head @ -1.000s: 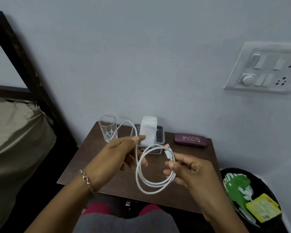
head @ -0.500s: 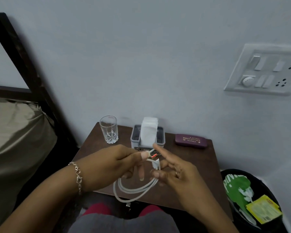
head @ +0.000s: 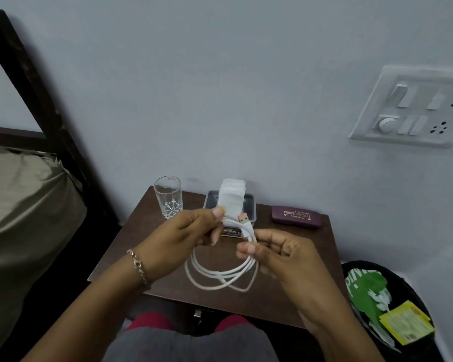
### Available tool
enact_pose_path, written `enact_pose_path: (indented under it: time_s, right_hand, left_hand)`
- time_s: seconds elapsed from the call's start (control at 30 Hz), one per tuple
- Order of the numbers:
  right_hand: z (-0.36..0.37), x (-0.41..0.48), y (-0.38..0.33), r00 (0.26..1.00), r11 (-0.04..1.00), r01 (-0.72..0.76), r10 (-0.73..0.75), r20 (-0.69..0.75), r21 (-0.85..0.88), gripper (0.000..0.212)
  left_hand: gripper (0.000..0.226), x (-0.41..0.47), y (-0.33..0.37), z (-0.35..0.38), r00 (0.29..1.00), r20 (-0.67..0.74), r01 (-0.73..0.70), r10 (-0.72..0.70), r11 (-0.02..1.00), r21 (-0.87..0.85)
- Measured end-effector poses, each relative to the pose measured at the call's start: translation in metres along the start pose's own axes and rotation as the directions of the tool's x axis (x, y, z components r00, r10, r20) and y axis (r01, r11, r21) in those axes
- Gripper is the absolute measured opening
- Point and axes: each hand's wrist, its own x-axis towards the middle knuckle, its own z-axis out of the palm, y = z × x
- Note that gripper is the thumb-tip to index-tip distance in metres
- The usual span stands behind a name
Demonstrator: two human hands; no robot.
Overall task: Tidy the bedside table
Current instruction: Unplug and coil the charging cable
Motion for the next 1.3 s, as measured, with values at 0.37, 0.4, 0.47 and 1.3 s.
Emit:
enact_pose_path:
  time_s: [0.37,0.4,0.47,1.3]
  right_hand:
    - [0.023,0.000,0.017,0.925,0.727,0.083,0.198,-0.324,0.682,0.027]
    - [0.028,-0.002,0.019,0.926,0.708,0.065,0.221,-0.308,0.703,0.028]
    - [0.034,-0.007,0.023,0.924,0.701,0.023,0.258,-0.283,0.713,0.032]
    - [0.024,-0.023,0.036,0.941,0.945,-0.048,0.151,-0.302,0.324,0.015]
  left_hand:
    - [0.048,-0.050,-0.041,0.060,0.752,0.078,0.589,-0.654,0.614,-0.526]
    - [0.042,-0.049,-0.044,0.066,0.763,0.081,0.528,-0.641,0.546,-0.650]
    - [0.033,-0.043,-0.048,0.064,0.800,-0.019,0.310,-0.600,0.440,-0.843]
    - [0.057,-0.055,-0.042,0.034,0.853,-0.007,0.342,-0.522,0.568,-0.749]
